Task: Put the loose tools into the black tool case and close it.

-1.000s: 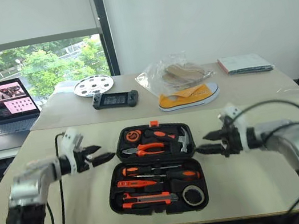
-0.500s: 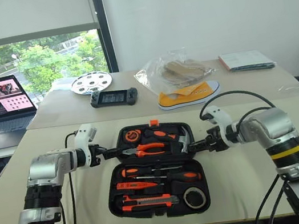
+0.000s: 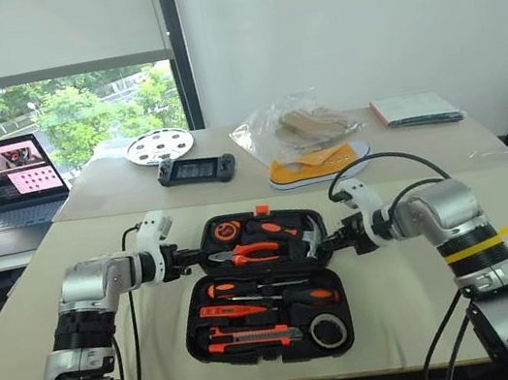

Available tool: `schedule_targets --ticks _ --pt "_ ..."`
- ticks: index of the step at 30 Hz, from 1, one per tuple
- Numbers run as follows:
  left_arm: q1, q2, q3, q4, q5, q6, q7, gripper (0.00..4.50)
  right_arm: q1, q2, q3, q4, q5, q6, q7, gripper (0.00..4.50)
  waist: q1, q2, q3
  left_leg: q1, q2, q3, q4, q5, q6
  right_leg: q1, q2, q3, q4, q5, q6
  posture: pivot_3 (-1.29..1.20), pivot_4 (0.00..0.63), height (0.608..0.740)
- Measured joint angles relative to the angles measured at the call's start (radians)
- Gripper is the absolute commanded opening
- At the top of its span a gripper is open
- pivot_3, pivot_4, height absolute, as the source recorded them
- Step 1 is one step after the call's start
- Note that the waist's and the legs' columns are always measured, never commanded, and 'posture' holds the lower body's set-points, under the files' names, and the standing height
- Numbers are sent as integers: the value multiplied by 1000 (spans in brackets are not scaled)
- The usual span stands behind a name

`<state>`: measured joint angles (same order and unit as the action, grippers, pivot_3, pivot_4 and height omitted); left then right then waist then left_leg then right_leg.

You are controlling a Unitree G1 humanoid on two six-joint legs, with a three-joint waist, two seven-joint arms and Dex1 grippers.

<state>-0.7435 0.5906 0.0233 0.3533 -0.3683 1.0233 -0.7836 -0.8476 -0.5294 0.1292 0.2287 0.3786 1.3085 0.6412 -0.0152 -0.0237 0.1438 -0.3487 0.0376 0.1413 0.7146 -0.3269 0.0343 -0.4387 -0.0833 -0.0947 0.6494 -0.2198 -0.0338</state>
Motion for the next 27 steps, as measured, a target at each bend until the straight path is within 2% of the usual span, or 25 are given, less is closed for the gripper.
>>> schedule_targets --ticks 6,10,14,19,23,26,27 --pt "23 -34 66 5 -32 -21 22 0 33 15 -54 -8 4 -50 -9 16 1 0 0 -3 -1 -1 0 2 1 -2 -7 -2 0 3 0 0 150 740" --pt "94 -62 120 -15 -46 -193 1 0 127 13 -67 -64 -15 -285 30 16 0 0 1 -6 -2 0 -1 3 0 -6 -7 -1 0 3 0 0 150 740" --pt "218 -64 130 -68 -25 -560 -133 0 269 -72 -45 -174 -113 -714 143 16 1 0 1 -14 -4 2 -4 3 0 -18 -2 -4 -1 3 0 0 150 740" --pt "334 -58 134 -95 22 -945 -238 0 397 -146 -22 -171 -262 -1227 181 16 2 0 1 -19 -3 3 -4 3 0 -19 0 -9 -3 3 0 0 150 740" --pt "418 -19 118 -92 106 -1287 -302 0 462 -179 -23 -124 -346 -1522 174 16 2 0 1 -18 -3 3 -4 3 0 -18 -1 -9 -6 2 1 0 150 740" --pt "465 22 88 -63 167 -1529 -330 0 506 -205 -21 -81 -416 -1717 142 16 8 0 1 -10 -3 2 -4 3 0 -11 -2 -7 -5 2 1 0 150 740" --pt "472 31 77 -52 174 -1572 -336 371 513 -208 -20 -66 -432 -1760 133 415 9 0 1 -6 -2 2 -5 3 0 -6 -2 -6 -5 2 1 0 150 740"
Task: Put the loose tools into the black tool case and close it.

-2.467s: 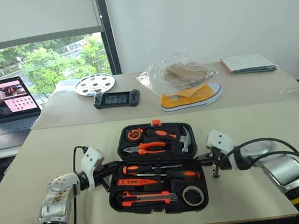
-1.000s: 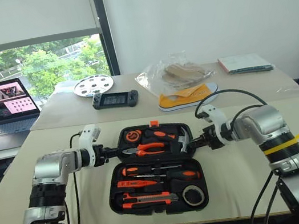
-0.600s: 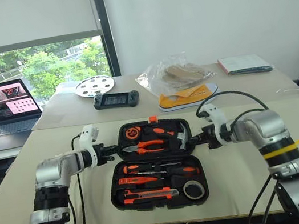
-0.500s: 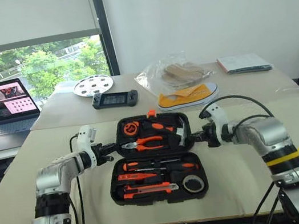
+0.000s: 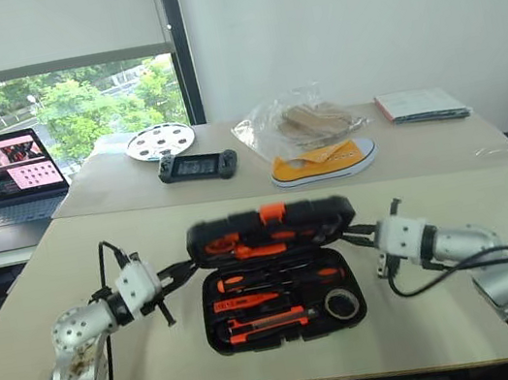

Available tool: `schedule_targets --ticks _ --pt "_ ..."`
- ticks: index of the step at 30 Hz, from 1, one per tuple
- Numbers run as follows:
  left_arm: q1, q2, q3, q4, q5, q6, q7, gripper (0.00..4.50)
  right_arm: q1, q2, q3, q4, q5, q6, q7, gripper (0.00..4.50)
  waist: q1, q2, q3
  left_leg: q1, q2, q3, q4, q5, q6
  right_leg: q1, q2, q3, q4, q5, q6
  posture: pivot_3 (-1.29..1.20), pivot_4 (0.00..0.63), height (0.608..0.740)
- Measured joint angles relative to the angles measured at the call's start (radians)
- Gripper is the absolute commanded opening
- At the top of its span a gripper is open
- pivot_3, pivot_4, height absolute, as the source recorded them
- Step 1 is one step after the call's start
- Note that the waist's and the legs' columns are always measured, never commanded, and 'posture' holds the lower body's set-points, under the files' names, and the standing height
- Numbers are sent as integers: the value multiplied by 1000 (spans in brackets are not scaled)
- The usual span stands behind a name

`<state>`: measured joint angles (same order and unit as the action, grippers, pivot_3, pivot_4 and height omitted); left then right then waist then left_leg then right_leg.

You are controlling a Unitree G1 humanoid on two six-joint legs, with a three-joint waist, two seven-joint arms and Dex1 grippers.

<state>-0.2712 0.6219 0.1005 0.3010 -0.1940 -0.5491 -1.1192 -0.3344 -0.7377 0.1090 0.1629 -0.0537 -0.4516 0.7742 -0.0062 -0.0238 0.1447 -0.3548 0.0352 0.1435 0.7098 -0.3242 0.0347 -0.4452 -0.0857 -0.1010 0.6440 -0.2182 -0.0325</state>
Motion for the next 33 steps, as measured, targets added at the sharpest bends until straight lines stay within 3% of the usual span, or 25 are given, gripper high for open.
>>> schedule_targets --ticks 3,7,9,10,13,16,20,22,28,33 --pt "35 62 -41 37 16 -83 -55 1305 41 -43 20 55 -53 -118 1 1341 -1 1 0 12 1 1 -6 -2 3 10 -5 3 -3 -5 7 0 150 740" --pt "68 96 -72 122 34 -108 -99 2897 76 -57 36 122 -82 -169 1 2791 -5 1 0 8 1 3 -5 -1 3 5 -6 5 0 -1 0 0 150 740" --pt "49 100 -74 131 33 -103 -101 2921 76 -68 33 121 -80 -175 3 3455 -5 1 0 8 2 2 -5 -1 3 6 -6 5 0 -1 0 0 150 740" --pt "39 104 -73 136 32 -94 -97 2921 76 -72 29 121 -76 -175 4 3455 -5 1 0 8 2 2 -5 -1 3 6 -6 5 0 -1 0 0 150 740" --pt "-3 112 -66 167 26 -33 -80 2921 138 -107 -11 100 -2 -145 34 2873 2 1 0 7 2 1 -5 -1 3 6 -6 4 0 -1 1 0 150 740" --pt "-59 109 -59 195 14 55 -56 2180 247 -167 -71 47 119 -58 105 1844 15 1 1 6 1 1 -5 -2 4 6 -4 4 -1 -1 1 0 150 740" --pt "-180 52 -75 217 11 171 -21 680 460 -239 -134 -188 277 115 192 450 20 0 0 4 1 -2 -4 -2 5 7 -4 2 -2 -2 2 0 150 740" --pt "-214 33 -90 223 15 189 -20 80 532 -244 -133 -289 304 187 207 18 17 -1 0 4 1 -2 -4 -3 5 6 -4 2 -2 -2 2 0 150 740" --pt "-281 -15 -174 306 60 206 -73 80 585 -171 -65 -491 274 389 148 18 8 -1 1 6 1 -1 -4 -2 5 6 -1 3 -2 -3 5 0 150 740" --pt "-305 -16 -210 359 76 241 -145 80 485 -91 23 -546 221 537 110 18 2 -8 1 4 4 -1 1 -2 5 6 3 4 -1 -3 5 0 150 740"
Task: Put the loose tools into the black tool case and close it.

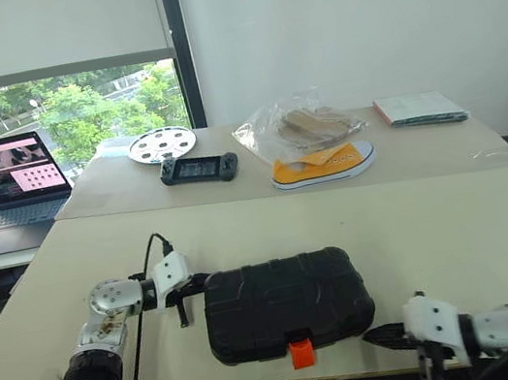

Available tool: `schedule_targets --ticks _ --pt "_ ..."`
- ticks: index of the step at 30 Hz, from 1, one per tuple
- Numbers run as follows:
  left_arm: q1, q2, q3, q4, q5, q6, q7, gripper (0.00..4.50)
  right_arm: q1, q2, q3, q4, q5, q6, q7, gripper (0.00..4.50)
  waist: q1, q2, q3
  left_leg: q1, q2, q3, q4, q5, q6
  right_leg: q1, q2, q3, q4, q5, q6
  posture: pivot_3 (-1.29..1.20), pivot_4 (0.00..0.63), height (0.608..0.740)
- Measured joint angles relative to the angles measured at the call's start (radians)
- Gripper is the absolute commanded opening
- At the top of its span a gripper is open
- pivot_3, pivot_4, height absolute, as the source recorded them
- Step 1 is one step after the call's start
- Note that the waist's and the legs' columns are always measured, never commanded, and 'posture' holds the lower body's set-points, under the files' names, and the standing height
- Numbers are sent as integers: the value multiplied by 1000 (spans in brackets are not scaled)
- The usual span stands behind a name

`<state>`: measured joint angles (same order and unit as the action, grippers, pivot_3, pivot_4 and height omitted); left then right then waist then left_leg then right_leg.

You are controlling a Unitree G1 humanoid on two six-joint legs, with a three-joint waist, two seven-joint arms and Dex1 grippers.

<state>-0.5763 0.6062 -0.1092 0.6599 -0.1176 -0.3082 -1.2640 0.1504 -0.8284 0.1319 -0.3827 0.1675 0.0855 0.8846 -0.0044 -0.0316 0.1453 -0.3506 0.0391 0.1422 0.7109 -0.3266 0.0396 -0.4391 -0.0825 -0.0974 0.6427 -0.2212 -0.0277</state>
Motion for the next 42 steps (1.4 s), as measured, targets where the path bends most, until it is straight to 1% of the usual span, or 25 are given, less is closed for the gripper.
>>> schedule_targets --ticks 3,8,12,16,19,22,25,26,29,32,35,42 --pt "0 -1 2 -3 -5 29 -20 80 -79 67 47 15 -34 53 -21 18 -7 -2 0 -1 2 0 2 0 0 -1 1 1 0 0 0 0 150 740" --pt "38 -1 18 -53 -12 71 -14 80 -208 149 68 97 -85 111 -67 18 -8 -2 1 -2 2 1 3 0 0 -2 1 2 2 3 -5 0 150 740" --pt "109 -6 42 -138 -40 121 21 80 -298 178 77 179 -118 114 -82 18 -7 -2 1 -2 2 1 3 0 0 -2 1 2 2 3 -6 0 150 740" --pt "150 -22 77 -245 -84 227 83 80 -342 170 77 237 -125 90 -60 18 -1 -2 1 -3 2 0 3 0 0 -2 1 1 1 3 -6 0 150 740" --pt "139 -25 119 -298 -144 299 106 80 -324 143 57 234 -109 79 -31 18 7 -2 1 -3 2 0 3 0 0 -2 0 1 0 3 -5 0 150 740" --pt "90 -26 132 -341 -198 367 95 80 -233 107 10 165 -70 102 -12 18 20 -2 1 -3 1 -1 3 0 0 -1 0 0 0 3 -5 0 150 740" --pt "23 -31 95 -382 -202 417 60 80 -108 101 -25 45 -35 148 -23 18 24 -2 1 -3 1 -1 2 0 0 0 1 0 -1 3 -4 0 150 740" --pt "2 -37 61 -392 -194 420 43 80 -63 107 -32 -2 -26 169 -41 18 22 -2 0 -3 0 -1 2 0 0 0 1 1 -1 2 -4 0 150 740" --pt "-12 -55 -2 -399 -169 419 14 80 -10 141 -28 -62 -24 203 -79 18 12 -2 0 -2 0 -1 2 -1 -1 0 3 1 0 2 -4 0 150 740" --pt "-37 -66 -49 -392 -138 419 6 80 7 185 -12 -89 -27 232 -125 18 6 -2 0 -1 2 -1 3 0 -2 0 5 3 0 0 0 0 150 740" --pt "-55 -70 -69 -382 -114 419 7 80 5 216 7 -93 -35 243 -152 18 3 -2 0 0 3 -1 3 1 -4 0 5 4 1 0 0 0 150 740" --pt "-81 -91 -95 -359 -65 424 24 80 -56 298 57 -41 -64 242 -201 18 5 -1 -1 2 3 -1 3 1 -3 2 5 5 2 0 -1 0 150 740"
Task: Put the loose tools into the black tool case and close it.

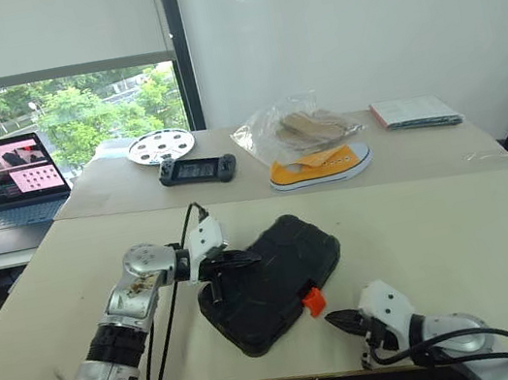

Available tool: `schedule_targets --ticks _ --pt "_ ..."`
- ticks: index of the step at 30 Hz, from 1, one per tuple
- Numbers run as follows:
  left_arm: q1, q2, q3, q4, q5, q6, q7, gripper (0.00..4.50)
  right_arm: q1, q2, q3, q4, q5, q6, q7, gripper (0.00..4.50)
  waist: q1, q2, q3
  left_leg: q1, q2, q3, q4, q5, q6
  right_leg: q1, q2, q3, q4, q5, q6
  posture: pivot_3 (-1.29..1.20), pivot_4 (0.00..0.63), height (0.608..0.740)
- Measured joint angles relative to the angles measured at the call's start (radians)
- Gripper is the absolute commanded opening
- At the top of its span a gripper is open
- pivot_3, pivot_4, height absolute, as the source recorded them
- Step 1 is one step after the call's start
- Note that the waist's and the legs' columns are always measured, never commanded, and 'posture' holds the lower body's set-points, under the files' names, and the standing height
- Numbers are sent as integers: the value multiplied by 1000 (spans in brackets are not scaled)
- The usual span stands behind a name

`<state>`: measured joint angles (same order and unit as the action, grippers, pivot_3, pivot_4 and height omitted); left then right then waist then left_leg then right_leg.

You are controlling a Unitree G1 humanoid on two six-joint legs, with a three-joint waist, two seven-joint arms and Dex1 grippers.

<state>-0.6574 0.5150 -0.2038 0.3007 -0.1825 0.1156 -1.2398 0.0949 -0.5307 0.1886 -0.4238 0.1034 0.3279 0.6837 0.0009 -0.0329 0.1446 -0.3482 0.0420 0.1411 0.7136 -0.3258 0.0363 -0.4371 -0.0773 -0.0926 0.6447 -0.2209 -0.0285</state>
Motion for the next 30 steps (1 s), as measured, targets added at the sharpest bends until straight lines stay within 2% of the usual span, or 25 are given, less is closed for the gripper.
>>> schedule_targets --ticks 14,30 --pt "-12 -8 -14 16 3 -2 4 80 -45 23 19 15 -11 -6 -7 18 3 2 -1 0 0 0 0 0 1 0 0 0 0 0 0 0 150 740" --pt "-13 -13 -16 41 22 -27 3 80 -207 -13 88 27 -25 174 45 18 1 4 -3 0 0 0 0 -4 7 0 0 0 1 1 -1 0 150 740"
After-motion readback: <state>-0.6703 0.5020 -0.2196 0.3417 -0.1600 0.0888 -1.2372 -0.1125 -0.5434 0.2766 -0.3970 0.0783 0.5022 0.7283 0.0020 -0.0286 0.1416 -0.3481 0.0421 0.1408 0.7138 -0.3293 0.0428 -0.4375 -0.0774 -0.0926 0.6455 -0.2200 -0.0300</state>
